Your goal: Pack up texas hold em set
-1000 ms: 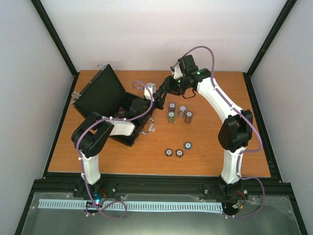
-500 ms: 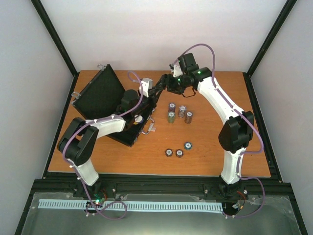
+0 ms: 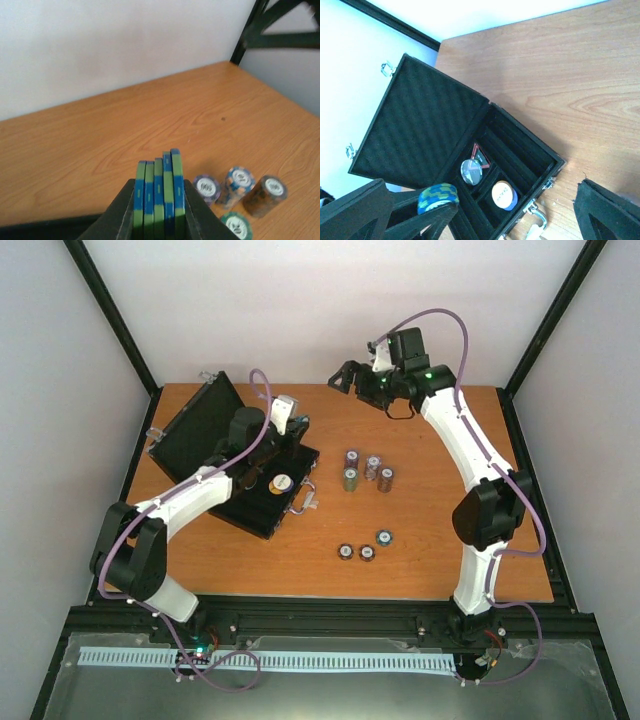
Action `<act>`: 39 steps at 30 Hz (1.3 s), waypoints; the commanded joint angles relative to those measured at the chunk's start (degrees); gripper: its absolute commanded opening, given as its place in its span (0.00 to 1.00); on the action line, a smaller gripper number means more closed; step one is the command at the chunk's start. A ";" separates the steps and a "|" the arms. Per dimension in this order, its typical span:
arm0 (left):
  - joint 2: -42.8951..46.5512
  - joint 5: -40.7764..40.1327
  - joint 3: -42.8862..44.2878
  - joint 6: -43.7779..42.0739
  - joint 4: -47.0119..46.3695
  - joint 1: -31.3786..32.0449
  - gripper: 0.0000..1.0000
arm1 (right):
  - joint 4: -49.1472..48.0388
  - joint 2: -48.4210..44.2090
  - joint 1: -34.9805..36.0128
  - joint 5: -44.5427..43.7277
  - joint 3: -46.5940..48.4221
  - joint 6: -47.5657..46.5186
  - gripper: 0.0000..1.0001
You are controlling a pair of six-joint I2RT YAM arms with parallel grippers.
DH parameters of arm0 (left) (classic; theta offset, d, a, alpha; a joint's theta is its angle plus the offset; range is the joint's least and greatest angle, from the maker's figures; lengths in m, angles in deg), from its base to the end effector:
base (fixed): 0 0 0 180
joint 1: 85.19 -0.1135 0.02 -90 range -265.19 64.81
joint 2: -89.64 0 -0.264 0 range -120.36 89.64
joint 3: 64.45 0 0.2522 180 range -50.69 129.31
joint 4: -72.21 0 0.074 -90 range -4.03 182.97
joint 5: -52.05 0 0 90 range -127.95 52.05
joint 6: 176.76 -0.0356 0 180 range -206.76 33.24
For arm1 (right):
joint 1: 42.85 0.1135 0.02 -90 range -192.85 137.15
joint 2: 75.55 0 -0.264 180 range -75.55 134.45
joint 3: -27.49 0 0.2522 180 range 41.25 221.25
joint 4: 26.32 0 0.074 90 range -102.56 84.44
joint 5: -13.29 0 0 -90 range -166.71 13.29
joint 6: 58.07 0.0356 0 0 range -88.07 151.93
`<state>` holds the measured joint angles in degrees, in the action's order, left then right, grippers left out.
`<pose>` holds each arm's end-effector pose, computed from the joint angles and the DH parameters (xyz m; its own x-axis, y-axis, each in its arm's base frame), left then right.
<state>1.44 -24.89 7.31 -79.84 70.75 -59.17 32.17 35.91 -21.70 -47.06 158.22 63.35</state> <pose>0.3187 -0.1645 0.2779 -0.3057 0.0186 -0.9519 0.5910 0.7876 -0.1744 0.4002 0.1737 0.3761 -0.8530 0.1558 -0.4981 -0.2652 0.6926 0.6708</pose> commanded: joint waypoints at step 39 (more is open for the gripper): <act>-33.83 -8.89 41.73 -6.96 63.13 -14.72 0.01 | 8.89 0.88 -6.16 -5.28 -10.23 -10.86 1.00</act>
<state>-30.97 -33.44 45.60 -91.40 131.43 -72.52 40.39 35.30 -27.30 -52.50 146.92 53.36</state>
